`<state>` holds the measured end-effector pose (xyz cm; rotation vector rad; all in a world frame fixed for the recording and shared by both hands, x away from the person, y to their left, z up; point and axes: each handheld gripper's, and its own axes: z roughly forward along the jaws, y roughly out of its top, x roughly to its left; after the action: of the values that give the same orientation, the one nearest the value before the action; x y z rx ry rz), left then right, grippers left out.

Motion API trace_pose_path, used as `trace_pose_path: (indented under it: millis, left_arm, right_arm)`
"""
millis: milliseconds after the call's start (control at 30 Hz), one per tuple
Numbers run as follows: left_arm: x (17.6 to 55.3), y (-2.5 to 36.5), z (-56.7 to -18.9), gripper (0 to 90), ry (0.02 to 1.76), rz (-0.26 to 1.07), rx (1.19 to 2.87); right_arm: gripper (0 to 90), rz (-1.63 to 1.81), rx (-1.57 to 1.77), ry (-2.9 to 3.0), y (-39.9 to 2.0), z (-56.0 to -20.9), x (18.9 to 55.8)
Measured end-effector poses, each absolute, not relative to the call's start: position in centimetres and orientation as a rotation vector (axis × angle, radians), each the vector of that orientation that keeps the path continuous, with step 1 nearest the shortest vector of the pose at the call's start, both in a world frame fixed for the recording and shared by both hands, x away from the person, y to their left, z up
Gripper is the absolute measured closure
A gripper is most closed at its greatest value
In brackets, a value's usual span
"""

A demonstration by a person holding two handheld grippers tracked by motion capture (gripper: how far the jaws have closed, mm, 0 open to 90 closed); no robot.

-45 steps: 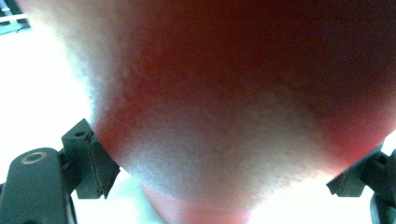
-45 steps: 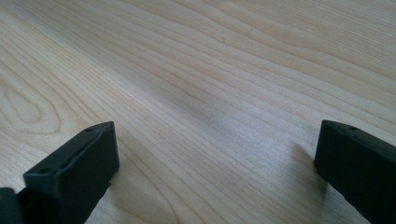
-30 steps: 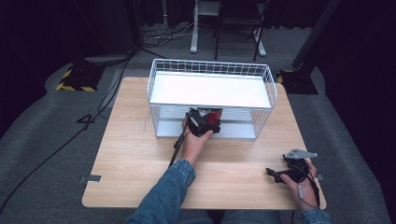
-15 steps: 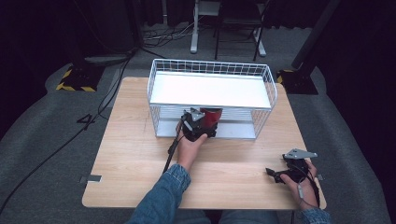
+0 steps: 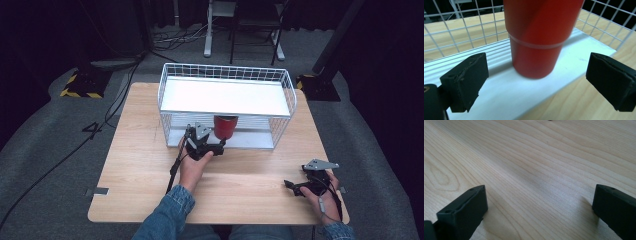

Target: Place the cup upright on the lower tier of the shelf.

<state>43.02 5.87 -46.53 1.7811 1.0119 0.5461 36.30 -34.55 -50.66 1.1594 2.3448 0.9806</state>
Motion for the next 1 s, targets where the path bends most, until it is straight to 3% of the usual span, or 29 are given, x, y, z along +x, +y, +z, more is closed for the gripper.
trace_pose_path:
  millis: [267,1000]
  left_arm:
    - [40.8,7.1,-45.1,6.7,0.980,0.576,1.801]
    - [34.0,15.5,-41.8,6.6,0.880,0.542,1.857]
  right_arm:
    - [0.2,0.981,1.159,2.345,-34.6,-50.7,36.3]
    - [0.3,0.980,1.158,2.345,-34.5,-50.7,36.3]
